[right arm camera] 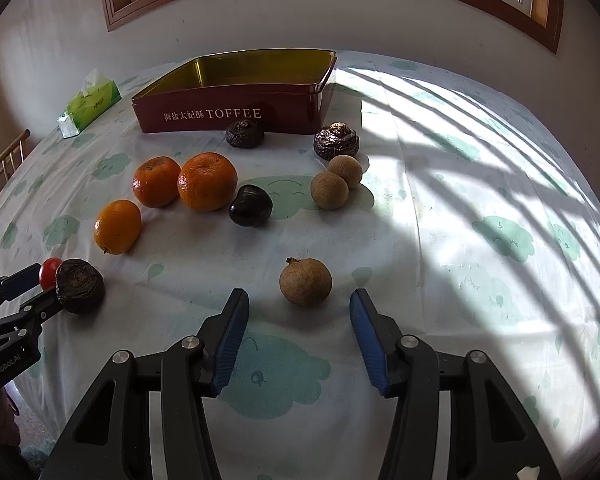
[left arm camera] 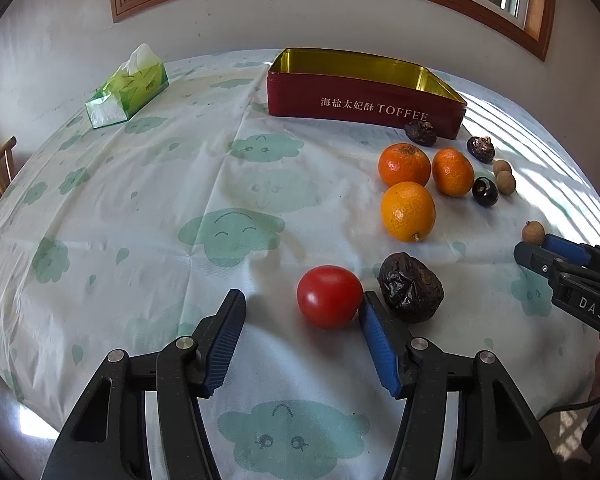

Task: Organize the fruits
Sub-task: 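Grasp the red tomato with the left tool while the right tool grasps a brown longan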

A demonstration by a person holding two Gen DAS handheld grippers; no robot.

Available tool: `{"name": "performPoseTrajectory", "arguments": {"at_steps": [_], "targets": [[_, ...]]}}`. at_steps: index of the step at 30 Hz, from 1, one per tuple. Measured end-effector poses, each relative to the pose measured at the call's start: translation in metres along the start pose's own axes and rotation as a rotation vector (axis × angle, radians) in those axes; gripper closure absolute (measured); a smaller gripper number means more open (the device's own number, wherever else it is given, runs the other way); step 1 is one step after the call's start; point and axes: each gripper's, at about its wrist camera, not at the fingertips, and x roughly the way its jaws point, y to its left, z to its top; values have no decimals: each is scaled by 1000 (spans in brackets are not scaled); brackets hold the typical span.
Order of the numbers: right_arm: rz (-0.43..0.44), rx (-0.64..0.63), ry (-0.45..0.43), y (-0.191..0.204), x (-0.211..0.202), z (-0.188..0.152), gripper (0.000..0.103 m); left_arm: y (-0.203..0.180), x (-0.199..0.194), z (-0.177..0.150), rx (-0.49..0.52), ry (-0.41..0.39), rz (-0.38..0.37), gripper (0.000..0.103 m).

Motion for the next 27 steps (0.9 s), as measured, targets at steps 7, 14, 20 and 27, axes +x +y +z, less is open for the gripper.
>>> {"name": "performPoseTrajectory", "arguments": {"at_steps": [7, 14, 20, 27], "targets": [[-10, -15, -8, -2, 2, 4, 73, 1, 1, 2, 2, -14, 5, 53], [-13, -25, -8, 0, 2, 4, 79, 4, 1, 2, -3, -18, 1, 65], [-14, -25, -4, 0, 2, 5, 79, 10, 1, 4, -16, -13, -17, 73], [-3, -15, -6, -1, 3, 4, 79, 10, 0, 4, -5, -5, -27, 73]]}}
